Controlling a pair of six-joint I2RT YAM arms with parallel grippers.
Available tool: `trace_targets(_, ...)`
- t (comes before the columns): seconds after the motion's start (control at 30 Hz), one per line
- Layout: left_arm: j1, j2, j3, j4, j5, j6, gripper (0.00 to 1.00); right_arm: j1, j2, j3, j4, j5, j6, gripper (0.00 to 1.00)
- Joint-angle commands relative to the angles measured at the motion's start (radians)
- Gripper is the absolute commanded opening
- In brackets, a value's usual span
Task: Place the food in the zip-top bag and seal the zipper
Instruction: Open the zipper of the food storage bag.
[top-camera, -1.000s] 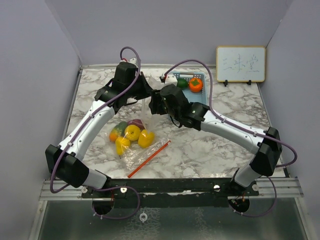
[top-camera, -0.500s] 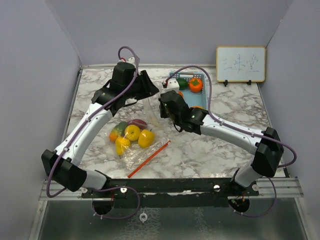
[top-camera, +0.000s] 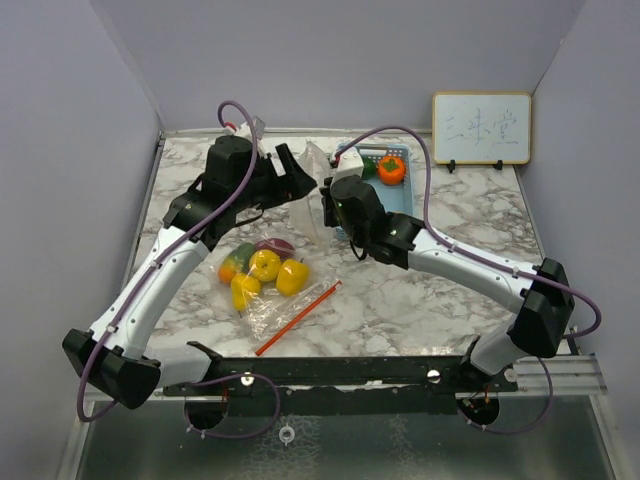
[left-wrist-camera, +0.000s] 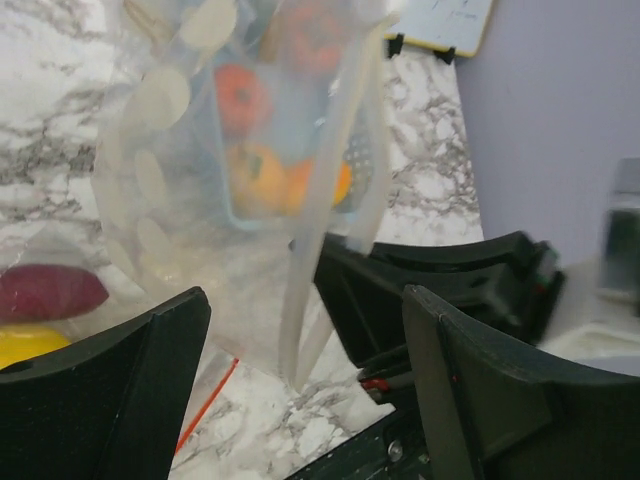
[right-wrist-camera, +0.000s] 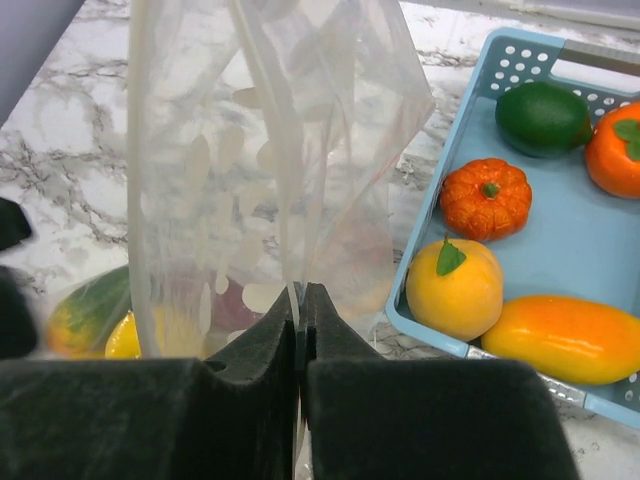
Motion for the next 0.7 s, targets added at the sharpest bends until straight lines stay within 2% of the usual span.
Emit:
trace_targets(0.0, -0.003, -0.012, -0.100, 0.027, 0.015, -0.061, 0.77, 0.000, 0.002, 0.045, 0.064, 0.007, -0.043, 0.02)
trace_targets(0.1, -0.005, -0.001, -0.148, 0.057, 0.016, -0.089, 0.71, 0.000, 0.010, 0.057, 0.063, -0.007, -0.047, 0.02)
trace_targets(0.27, -0.020, 0.006, -0.212, 0.114, -0.009, -0.136, 0.68, 0.000, 0.027, 0.086, 0.058, -0.024, -0.054, 0.02)
trace_targets(0.47, -0.043, 0.021, -0.210, 0.144, -0.088, -0.138, 0.65, 0.000, 0.049, 0.112, 0.033, -0.078, -0.034, 0.02)
trace_targets(0.57, -0.043, 0.026, -0.224, 0.137, -0.149, -0.117, 0.54, 0.000, 0.042, 0.114, 0.022, -0.080, -0.034, 0.02)
trace_targets(0.67, -0.043, 0.020, -0.241, 0.135, -0.236, -0.082, 0.37, 0.000, 0.026, 0.105, 0.005, -0.086, -0.024, 0.02)
